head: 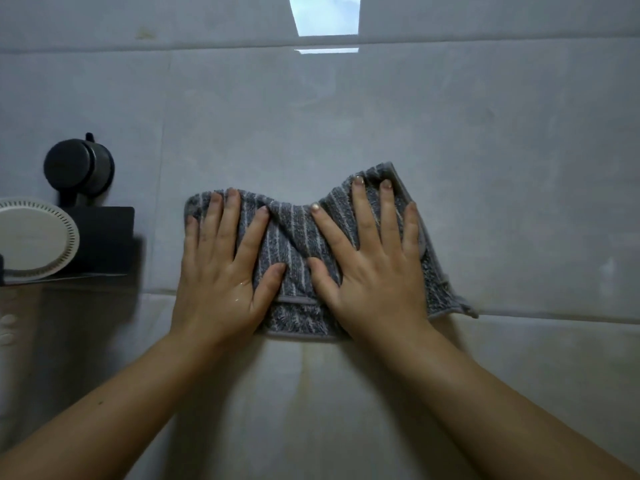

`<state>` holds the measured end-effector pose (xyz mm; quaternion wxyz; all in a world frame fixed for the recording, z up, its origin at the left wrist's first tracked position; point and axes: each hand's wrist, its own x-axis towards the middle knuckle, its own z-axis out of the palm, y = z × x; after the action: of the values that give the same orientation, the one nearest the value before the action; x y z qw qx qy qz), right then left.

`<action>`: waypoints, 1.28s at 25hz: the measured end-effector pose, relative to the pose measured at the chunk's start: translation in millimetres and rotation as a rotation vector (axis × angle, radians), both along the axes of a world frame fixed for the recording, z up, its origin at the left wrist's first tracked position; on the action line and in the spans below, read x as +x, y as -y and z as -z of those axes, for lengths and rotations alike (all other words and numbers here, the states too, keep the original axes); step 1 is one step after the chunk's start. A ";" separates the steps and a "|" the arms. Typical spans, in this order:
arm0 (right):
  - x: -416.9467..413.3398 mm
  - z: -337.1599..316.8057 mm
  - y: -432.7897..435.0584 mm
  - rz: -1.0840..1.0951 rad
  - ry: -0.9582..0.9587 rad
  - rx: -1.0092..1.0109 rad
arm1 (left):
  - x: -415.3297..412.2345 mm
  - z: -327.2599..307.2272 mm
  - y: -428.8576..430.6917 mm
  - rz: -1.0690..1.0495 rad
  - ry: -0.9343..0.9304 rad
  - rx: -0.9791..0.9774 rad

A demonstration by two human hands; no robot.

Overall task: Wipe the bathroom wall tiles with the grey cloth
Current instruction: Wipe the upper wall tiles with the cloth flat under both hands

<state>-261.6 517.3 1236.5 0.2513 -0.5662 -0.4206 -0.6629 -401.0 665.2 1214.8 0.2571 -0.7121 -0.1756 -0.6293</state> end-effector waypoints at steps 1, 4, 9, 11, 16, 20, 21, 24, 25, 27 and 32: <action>6.4 -0.3 7.4 0.006 -0.004 0.008 | 6.6 -2.1 7.1 0.005 0.002 0.012; 32.5 -3.2 38.3 0.029 -0.031 0.034 | 33.7 -10.3 35.3 0.023 -0.001 0.059; 80.8 -5.8 92.9 0.070 -0.090 0.059 | 83.3 -25.9 86.4 0.021 -0.019 0.100; 99.4 -8.5 113.3 0.083 -0.104 0.065 | 102.5 -30.7 107.2 0.028 -0.022 0.108; 148.8 -11.7 168.4 0.095 -0.140 0.087 | 153.7 -38.7 161.6 0.042 -0.034 0.123; 188.5 -10.1 212.4 0.100 -0.149 0.089 | 194.0 -39.8 205.5 0.049 -0.033 0.131; 198.1 -8.5 222.4 0.102 -0.155 0.089 | 204.0 -38.6 215.6 0.047 -0.034 0.132; 217.1 -1.4 242.6 0.100 -0.169 0.086 | 222.7 -29.1 235.5 0.048 -0.032 0.130; 219.1 2.3 246.6 0.099 -0.179 0.084 | 224.8 -24.7 238.8 0.050 -0.039 0.131; 217.5 14.6 248.3 0.103 -0.209 0.087 | 223.4 -13.6 240.0 0.053 -0.067 0.136; 188.1 60.0 219.0 0.117 -0.313 0.158 | 198.8 11.8 217.6 0.072 -0.130 0.180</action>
<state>-73.5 298.3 1176.5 0.3182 -0.6644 -0.2894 -0.6112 -202.2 447.6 1203.1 0.3079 -0.7315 -0.0755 -0.6037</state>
